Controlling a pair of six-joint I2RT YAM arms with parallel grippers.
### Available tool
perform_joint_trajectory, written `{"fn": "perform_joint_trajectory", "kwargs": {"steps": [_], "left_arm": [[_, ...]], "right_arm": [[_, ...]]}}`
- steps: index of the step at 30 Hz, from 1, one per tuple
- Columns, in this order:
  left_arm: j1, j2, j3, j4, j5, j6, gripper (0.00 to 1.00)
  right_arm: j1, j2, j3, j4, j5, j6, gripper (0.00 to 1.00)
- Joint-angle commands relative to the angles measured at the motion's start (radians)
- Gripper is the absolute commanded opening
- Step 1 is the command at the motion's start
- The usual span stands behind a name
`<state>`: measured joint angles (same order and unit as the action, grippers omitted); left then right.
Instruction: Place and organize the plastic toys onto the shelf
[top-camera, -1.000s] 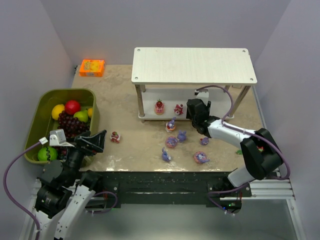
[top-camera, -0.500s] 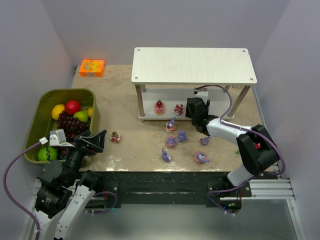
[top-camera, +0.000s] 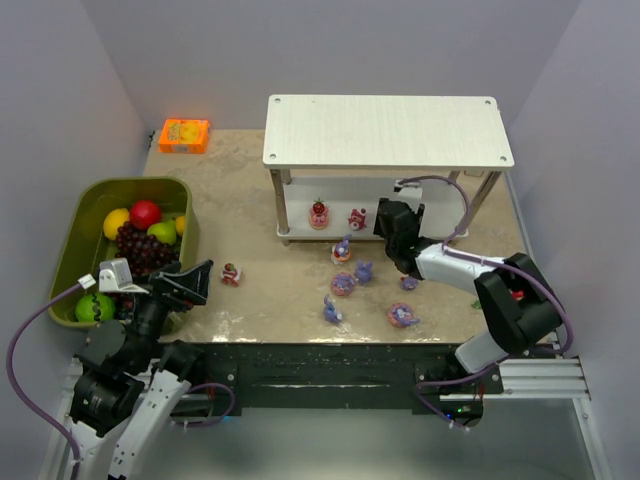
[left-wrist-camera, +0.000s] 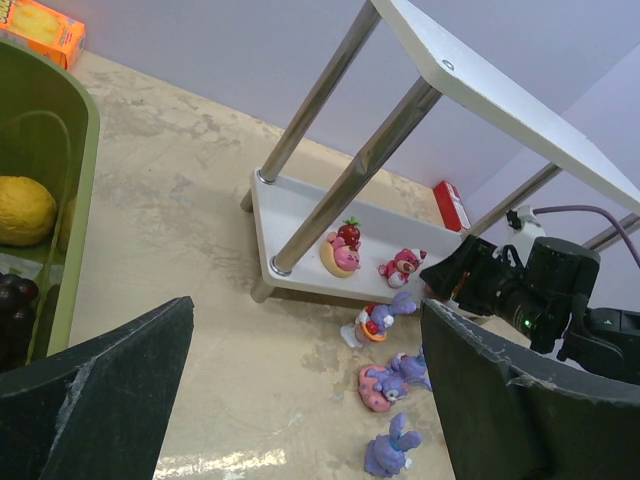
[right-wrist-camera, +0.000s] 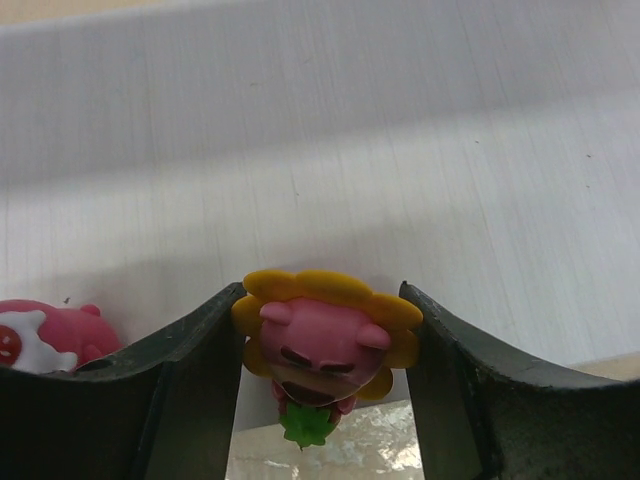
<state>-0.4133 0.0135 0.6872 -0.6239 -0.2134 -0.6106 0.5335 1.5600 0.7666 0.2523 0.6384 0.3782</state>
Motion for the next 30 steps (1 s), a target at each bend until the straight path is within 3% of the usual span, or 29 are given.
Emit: {"fn": "perform_joint_trajectory", "kwargs": {"steps": [1, 8, 30], "left_arm": [[0.007, -0.024, 0.008, 0.003, -0.006, -0.012, 0.99], [0.007, -0.024, 0.008, 0.003, -0.006, -0.014, 0.99], [0.007, -0.018, 0.008, 0.001, -0.007, -0.014, 1.00]], "right_arm": [[-0.004, -0.077, -0.032, 0.100, 0.060, 0.001, 0.45], [-0.004, -0.060, -0.012, 0.105, 0.090, 0.001, 0.51], [-0.006, 0.028, -0.056, 0.260, 0.113, 0.022, 0.53]]}}
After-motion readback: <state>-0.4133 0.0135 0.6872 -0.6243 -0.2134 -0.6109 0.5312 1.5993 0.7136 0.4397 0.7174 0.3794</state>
